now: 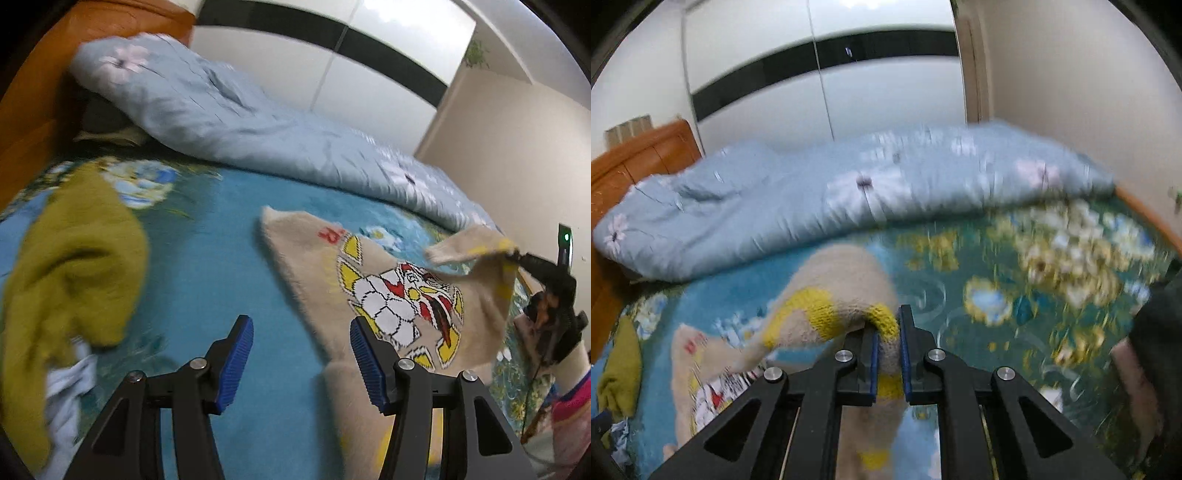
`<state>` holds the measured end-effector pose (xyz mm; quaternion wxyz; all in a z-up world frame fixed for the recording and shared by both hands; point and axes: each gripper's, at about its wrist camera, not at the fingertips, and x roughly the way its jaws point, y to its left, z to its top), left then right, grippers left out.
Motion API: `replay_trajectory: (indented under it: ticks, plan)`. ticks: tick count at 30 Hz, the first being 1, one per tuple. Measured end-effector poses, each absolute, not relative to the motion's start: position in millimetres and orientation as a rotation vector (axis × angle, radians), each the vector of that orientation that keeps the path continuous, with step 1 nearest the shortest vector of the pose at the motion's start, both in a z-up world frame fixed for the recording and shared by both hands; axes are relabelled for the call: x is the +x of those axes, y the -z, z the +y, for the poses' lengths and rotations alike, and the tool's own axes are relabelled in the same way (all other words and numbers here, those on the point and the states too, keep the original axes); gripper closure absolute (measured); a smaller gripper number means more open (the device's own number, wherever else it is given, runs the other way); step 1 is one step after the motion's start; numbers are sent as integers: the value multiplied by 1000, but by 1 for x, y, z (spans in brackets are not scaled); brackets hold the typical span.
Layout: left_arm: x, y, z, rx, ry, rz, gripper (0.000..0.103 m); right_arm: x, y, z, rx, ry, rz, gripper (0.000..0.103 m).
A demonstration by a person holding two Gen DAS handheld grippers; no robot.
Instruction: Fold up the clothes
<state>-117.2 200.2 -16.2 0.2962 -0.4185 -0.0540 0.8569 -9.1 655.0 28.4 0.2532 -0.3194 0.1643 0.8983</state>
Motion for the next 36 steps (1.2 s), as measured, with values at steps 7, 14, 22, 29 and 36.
replay_trajectory:
  ticks: [7,14,22,29,36]
  plan:
    - [-203,69,262,-1334,-2192,-167,44,31,0,658,-909,-2472,497,65]
    - [-252,114,282,-1464,-2181,-274,44,103,37,624,-1018,-2503,719,56]
    - [-263,117,287,-1429,-2123,-389,46,117,104,587,-1058,-2499,1201,56]
    - [-264,114,282,-1412,-2117,-467,89,111,121,570,-980,-2462,1375,54]
    - [-231,73,263,-1293,-2097,-497,92,112,104,588,-900,-2476,1432,86]
